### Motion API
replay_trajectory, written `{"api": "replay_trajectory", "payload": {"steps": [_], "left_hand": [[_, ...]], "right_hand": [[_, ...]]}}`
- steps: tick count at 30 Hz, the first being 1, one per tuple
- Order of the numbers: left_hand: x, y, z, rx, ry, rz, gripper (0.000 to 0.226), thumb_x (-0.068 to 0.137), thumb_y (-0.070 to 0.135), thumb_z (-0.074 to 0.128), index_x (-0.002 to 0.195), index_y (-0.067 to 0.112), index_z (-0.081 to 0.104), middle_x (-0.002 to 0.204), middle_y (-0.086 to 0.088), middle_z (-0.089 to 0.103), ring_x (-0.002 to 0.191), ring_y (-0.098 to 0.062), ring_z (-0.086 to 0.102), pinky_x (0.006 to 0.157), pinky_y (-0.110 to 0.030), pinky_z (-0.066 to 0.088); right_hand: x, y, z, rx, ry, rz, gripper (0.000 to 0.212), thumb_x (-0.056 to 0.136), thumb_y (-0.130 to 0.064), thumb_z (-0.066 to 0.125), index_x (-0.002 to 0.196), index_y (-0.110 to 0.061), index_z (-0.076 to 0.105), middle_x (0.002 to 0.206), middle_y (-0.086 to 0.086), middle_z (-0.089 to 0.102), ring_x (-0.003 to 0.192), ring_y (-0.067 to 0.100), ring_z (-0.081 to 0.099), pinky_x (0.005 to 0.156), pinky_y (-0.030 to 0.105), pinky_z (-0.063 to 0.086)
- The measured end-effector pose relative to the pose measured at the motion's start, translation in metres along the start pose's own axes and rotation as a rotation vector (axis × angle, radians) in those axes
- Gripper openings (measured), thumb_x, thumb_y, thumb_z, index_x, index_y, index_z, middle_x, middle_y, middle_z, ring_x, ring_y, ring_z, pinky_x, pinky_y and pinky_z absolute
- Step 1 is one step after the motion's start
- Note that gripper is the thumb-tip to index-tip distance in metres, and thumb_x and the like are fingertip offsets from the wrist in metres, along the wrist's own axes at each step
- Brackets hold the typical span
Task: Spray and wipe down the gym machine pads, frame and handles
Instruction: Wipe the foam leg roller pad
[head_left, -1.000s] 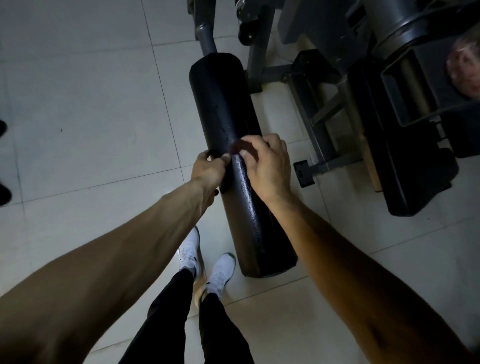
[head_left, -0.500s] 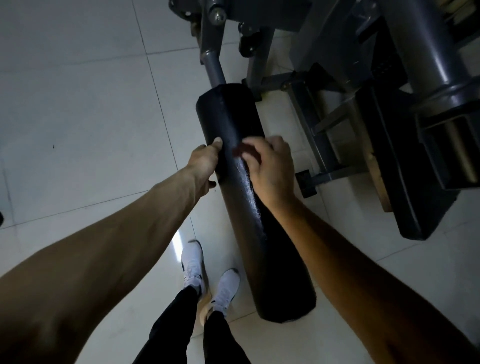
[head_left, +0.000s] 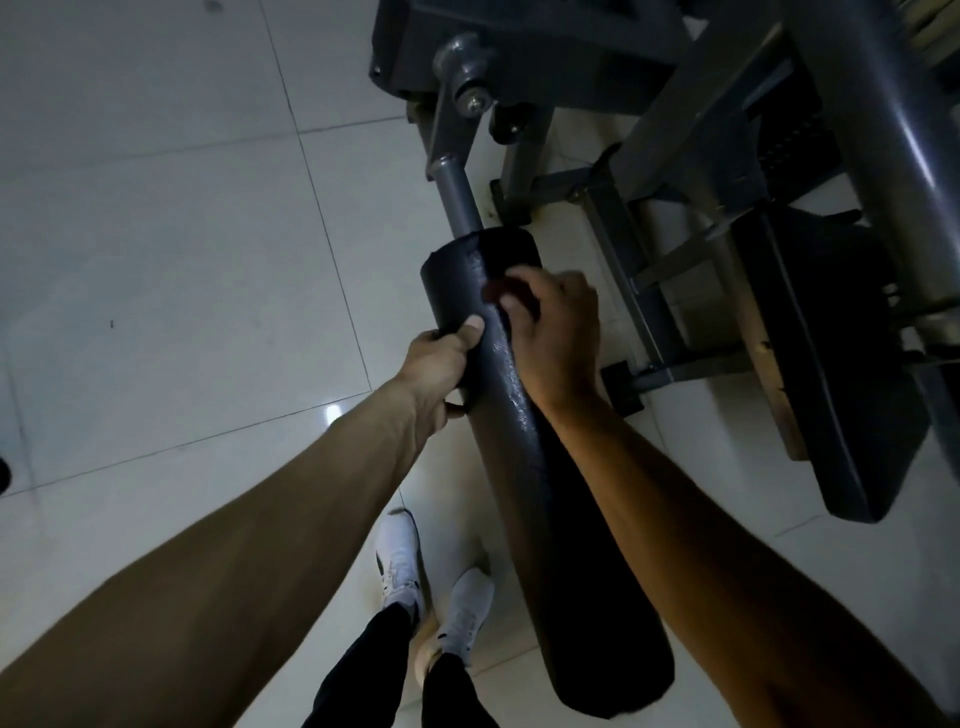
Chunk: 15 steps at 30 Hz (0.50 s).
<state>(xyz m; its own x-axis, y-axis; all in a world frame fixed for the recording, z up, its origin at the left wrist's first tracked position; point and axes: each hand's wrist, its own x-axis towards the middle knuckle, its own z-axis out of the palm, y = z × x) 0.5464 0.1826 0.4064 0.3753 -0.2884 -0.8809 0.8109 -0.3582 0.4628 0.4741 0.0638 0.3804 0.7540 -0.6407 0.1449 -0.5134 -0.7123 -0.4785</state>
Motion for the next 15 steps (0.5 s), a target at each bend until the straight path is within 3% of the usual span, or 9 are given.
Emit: {"api": "replay_trajectory", "payload": {"steps": [3,5,7,9,12,15], "left_hand": [[0.000,0.001,0.004,-0.039,0.027,-0.013,0.046,0.097,0.043,0.067,0.133,0.017,0.053,0.122,-0.005,0.065,0.112,-0.028,0.061,0.089,-0.053,0.054],[0.001,0.002,0.008,-0.061,0.046,-0.014,0.041,0.097,0.041,0.068,0.128,0.017,0.054,0.113,-0.003,0.066,0.097,-0.021,0.061,0.079,-0.046,0.055],[0.001,0.004,0.012,-0.054,0.062,0.000,0.039,0.098,0.038,0.068,0.125,0.015,0.053,0.102,-0.002,0.064,0.083,-0.015,0.059,0.064,-0.033,0.049],[0.003,0.006,0.013,-0.045,0.082,0.013,0.041,0.098,0.036,0.068,0.128,0.012,0.052,0.104,-0.004,0.065,0.077,-0.013,0.058,0.057,-0.028,0.044],[0.002,0.005,0.012,-0.046,0.072,0.029,0.044,0.098,0.036,0.068,0.131,0.012,0.050,0.107,-0.005,0.064,0.077,-0.012,0.058,0.058,-0.027,0.046],[0.001,0.001,0.009,-0.044,0.054,0.043,0.054,0.095,0.042,0.070,0.135,0.016,0.046,0.114,-0.003,0.063,0.083,-0.012,0.058,0.069,-0.032,0.051]], "right_hand": [[0.047,-0.022,0.013,0.016,0.004,0.054,0.032,0.100,-0.037,0.061,0.132,-0.030,0.063,0.129,0.007,0.055,0.115,0.023,0.051,0.090,0.037,0.055],[0.051,-0.025,0.011,0.009,-0.007,0.062,0.034,0.101,-0.039,0.060,0.134,-0.030,0.062,0.130,0.006,0.055,0.116,0.021,0.050,0.091,0.036,0.054],[0.032,-0.016,0.000,-0.001,-0.035,0.022,0.036,0.101,-0.041,0.059,0.135,-0.027,0.060,0.127,0.005,0.055,0.112,0.018,0.050,0.087,0.033,0.053],[-0.005,-0.001,-0.013,-0.027,-0.079,-0.060,0.038,0.101,-0.042,0.059,0.134,-0.024,0.060,0.123,0.006,0.056,0.109,0.018,0.052,0.084,0.031,0.051],[-0.041,0.009,-0.025,-0.041,-0.127,-0.056,0.037,0.099,-0.040,0.063,0.131,-0.023,0.062,0.122,0.007,0.057,0.108,0.022,0.054,0.082,0.027,0.045],[0.002,-0.011,-0.003,-0.032,-0.075,0.036,0.036,0.099,-0.042,0.058,0.131,-0.025,0.061,0.125,0.008,0.057,0.110,0.021,0.056,0.084,0.033,0.056]]}}
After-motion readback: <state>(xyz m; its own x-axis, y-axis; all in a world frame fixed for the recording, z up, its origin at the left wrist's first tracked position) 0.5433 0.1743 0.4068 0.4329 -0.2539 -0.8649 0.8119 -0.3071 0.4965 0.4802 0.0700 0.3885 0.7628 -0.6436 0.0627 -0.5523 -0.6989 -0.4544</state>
